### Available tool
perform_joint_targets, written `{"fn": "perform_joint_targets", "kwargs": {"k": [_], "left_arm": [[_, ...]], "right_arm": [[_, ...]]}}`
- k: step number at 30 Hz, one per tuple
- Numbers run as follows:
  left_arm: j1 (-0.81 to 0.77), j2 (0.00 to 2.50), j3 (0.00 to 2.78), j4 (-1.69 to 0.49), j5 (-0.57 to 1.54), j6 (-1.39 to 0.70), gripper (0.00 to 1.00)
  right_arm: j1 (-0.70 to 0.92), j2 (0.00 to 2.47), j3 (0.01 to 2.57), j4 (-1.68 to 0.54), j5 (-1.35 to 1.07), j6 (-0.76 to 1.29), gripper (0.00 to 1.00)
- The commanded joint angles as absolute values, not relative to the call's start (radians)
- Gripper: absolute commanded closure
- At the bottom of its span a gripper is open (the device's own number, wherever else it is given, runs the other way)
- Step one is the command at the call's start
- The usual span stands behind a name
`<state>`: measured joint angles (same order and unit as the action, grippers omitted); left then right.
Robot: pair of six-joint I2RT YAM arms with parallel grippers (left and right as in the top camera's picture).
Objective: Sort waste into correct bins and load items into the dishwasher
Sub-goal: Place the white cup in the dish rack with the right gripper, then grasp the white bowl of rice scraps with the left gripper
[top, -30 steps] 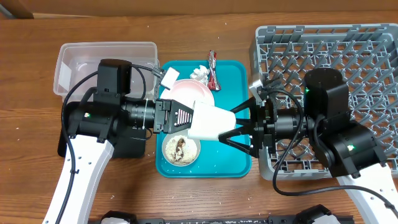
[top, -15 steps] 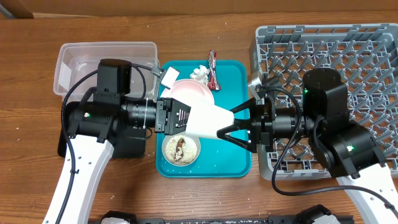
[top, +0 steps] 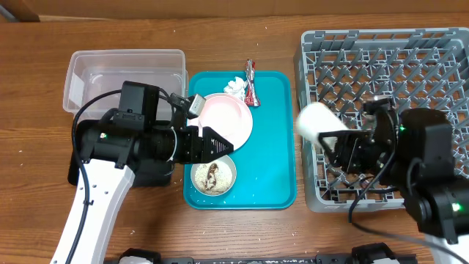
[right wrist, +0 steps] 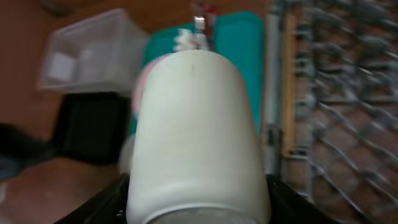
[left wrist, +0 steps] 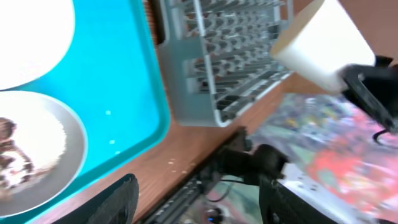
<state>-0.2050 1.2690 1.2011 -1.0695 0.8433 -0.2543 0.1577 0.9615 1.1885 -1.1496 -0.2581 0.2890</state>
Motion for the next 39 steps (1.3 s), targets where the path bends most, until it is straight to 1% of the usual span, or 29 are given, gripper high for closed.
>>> {"fn": "perform_joint_targets", "kwargs": {"k": [1, 4, 7, 10, 14, 15, 16, 17, 18, 19, 20, 22, 25, 28, 30, 34, 37, 39], "left_arm": [[-0.268, 1.212, 1.216, -1.071, 0.674, -0.263, 0.36], [-0.343, 1.173, 1.229, -1.079, 0.527, -0.318, 0.36], [-0.407, 1.132, 1.240, -1.082, 0.419, -0.345, 0.35], [-0.444, 1.099, 1.242, -1.087, 0.379, -0.344, 0.33], [-0.453, 1.084, 1.242, -1.132, 0.351, -0.344, 0.31], [-0.453, 1.084, 1.242, -1.142, 0.350, -0.344, 0.31], [-0.453, 1.085, 1.242, -1.151, 0.347, -0.344, 0.31], [-0.453, 1.084, 1.242, -1.157, 0.340, -0.344, 0.31], [-0.453, 1.084, 1.242, -1.161, 0.332, -0.342, 0.31], [-0.453, 1.084, 1.242, -1.163, 0.333, -0.337, 0.31], [-0.453, 1.084, 1.242, -1.163, 0.333, -0.337, 0.31], [-0.453, 1.084, 1.248, -1.169, 0.332, -0.337, 0.30], [-0.453, 1.084, 1.267, -1.188, 0.295, -0.352, 0.30], [-0.452, 1.084, 1.290, -1.213, 0.205, -0.395, 0.31], [-0.452, 1.082, 1.312, -1.232, 0.151, -0.422, 0.32], [-0.452, 1.082, 1.338, -1.271, 0.052, -0.448, 0.33], [-0.452, 1.099, 1.335, -1.330, 0.002, -0.458, 0.34], [-0.452, 1.109, 1.333, -1.383, -0.065, -0.501, 0.34]], "right_arm": [[0.155, 1.022, 1.206, -1.201, -0.018, 0.385, 0.45], [0.155, 1.099, 1.206, -1.262, -0.015, 0.398, 0.45], [0.155, 1.180, 1.206, -1.269, -0.004, 0.405, 0.45], [0.155, 1.261, 1.206, -1.271, 0.027, 0.436, 0.45], [0.155, 1.360, 1.206, -1.316, 0.006, 0.442, 0.45], [0.155, 1.377, 1.206, -1.321, 0.012, 0.447, 0.44], [0.155, 1.393, 1.206, -1.322, 0.014, 0.447, 0.37], [0.155, 1.406, 1.206, -1.317, 0.013, 0.447, 0.24], [0.155, 1.414, 1.206, -1.309, 0.009, 0.446, 0.14], [0.158, 1.414, 1.206, -1.299, 0.009, 0.445, 0.10], [0.160, 1.408, 1.209, -1.294, 0.008, 0.441, 0.09], [0.174, 1.385, 1.223, -1.280, -0.004, 0.419, 0.08], [0.228, 1.316, 1.248, -1.232, -0.103, 0.357, 0.09], [0.324, 1.244, 1.250, -1.140, -0.221, 0.321, 0.13], [0.403, 1.217, 1.250, -1.084, -0.260, 0.321, 0.13], [0.550, 1.217, 1.250, -1.024, -0.246, 0.324, 0.14], [0.597, 1.222, 1.250, -1.002, -0.167, 0.364, 0.14], [0.607, 1.227, 1.250, -0.997, -0.170, 0.370, 0.15]]}}
